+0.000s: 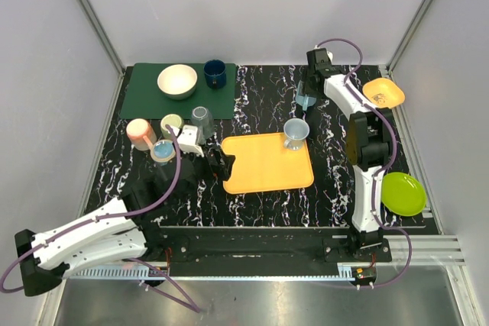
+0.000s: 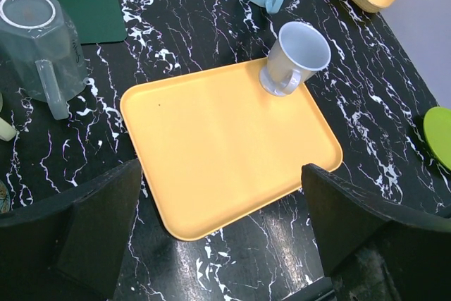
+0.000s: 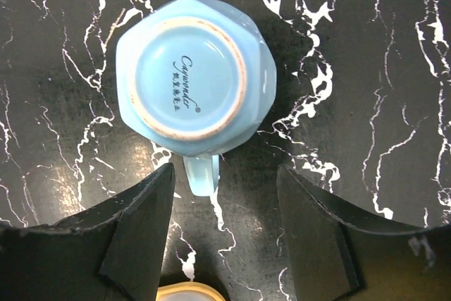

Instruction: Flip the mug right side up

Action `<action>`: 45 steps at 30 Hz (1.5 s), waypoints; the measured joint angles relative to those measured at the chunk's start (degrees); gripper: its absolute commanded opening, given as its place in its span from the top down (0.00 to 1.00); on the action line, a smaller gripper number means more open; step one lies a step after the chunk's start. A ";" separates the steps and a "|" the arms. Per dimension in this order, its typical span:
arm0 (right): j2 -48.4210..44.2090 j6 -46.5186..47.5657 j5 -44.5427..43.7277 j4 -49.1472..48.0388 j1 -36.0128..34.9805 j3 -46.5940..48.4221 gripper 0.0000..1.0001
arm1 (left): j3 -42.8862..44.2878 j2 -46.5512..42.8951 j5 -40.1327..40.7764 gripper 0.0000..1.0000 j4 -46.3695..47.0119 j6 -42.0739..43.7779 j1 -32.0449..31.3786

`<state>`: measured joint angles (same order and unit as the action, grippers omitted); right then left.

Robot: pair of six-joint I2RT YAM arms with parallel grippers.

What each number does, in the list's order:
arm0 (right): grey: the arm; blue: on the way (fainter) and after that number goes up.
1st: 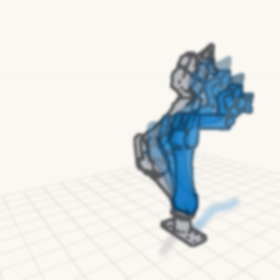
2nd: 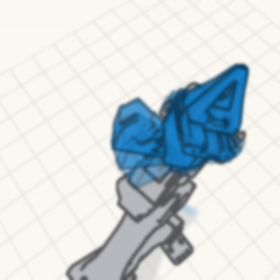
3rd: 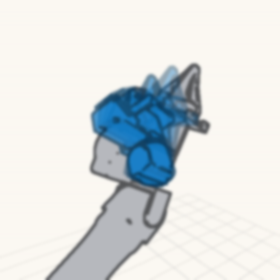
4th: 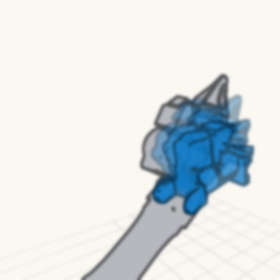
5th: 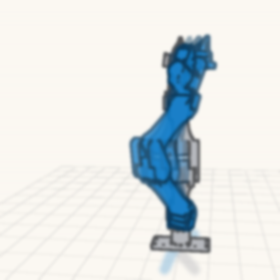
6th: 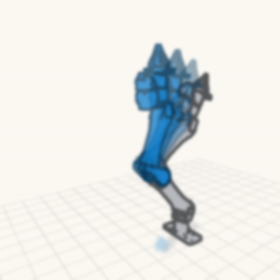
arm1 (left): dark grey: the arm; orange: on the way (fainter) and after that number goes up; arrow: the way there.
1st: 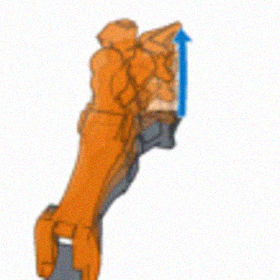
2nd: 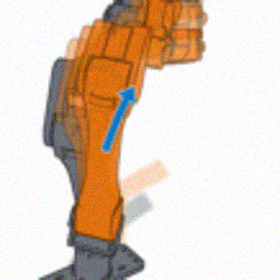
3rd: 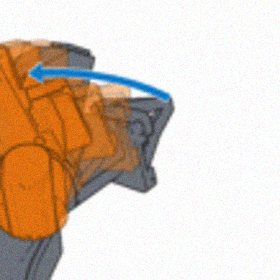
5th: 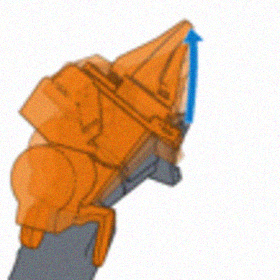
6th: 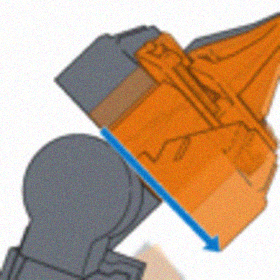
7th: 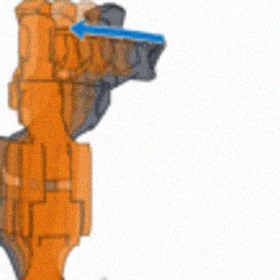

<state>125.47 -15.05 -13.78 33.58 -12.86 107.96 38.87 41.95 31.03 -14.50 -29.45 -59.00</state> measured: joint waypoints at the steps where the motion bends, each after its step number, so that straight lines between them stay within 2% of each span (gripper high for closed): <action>1: 0.20 -0.09 0.13 -0.33 -0.07 0.00 0.35 | 0.00 0.17 0.00 0.01 0.02 0.00 0.00; 5: 0.37 -0.26 1.01 -1.97 -0.11 -0.24 0.39 | 0.00 1.01 -0.22 0.01 -0.02 0.00 0.00; 7: 0.74 -0.31 1.11 -2.82 -0.11 -0.17 0.46 | 0.00 1.42 -0.28 0.01 -0.04 0.00 0.00; 16: 5.51 -0.61 1.42 -3.45 -0.22 1.42 0.55 | -0.02 2.19 -0.44 0.01 -0.04 -0.15 0.00; 22: 5.97 -0.66 1.31 -3.34 -0.22 1.51 0.69 | -0.02 2.47 -0.46 0.01 -0.04 -0.15 0.00; 23: 5.97 -0.66 1.29 -3.32 -0.22 1.53 0.71 | -0.02 2.47 -0.46 0.01 -0.04 -0.15 0.00; 26: 5.97 -0.61 1.31 -3.34 -0.22 1.53 0.92 | -0.02 2.49 -0.46 0.01 -0.04 -0.17 0.00; 28: 5.97 -0.74 1.29 -3.39 -0.22 1.57 1.00 | -0.02 2.54 -0.48 0.01 -0.07 -0.17 0.00; 37: 5.03 -0.98 1.20 -4.42 -0.22 -0.04 1.00 | -0.02 3.21 -0.63 0.01 -0.02 -0.39 0.02; 45: -4.50 -0.79 0.24 -3.54 -0.22 -9.51 1.00 | -0.02 3.21 -0.61 0.01 0.04 -0.81 0.00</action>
<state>120.97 -15.84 -13.54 30.04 -13.08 98.45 38.85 45.17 30.41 -14.46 -30.26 -59.00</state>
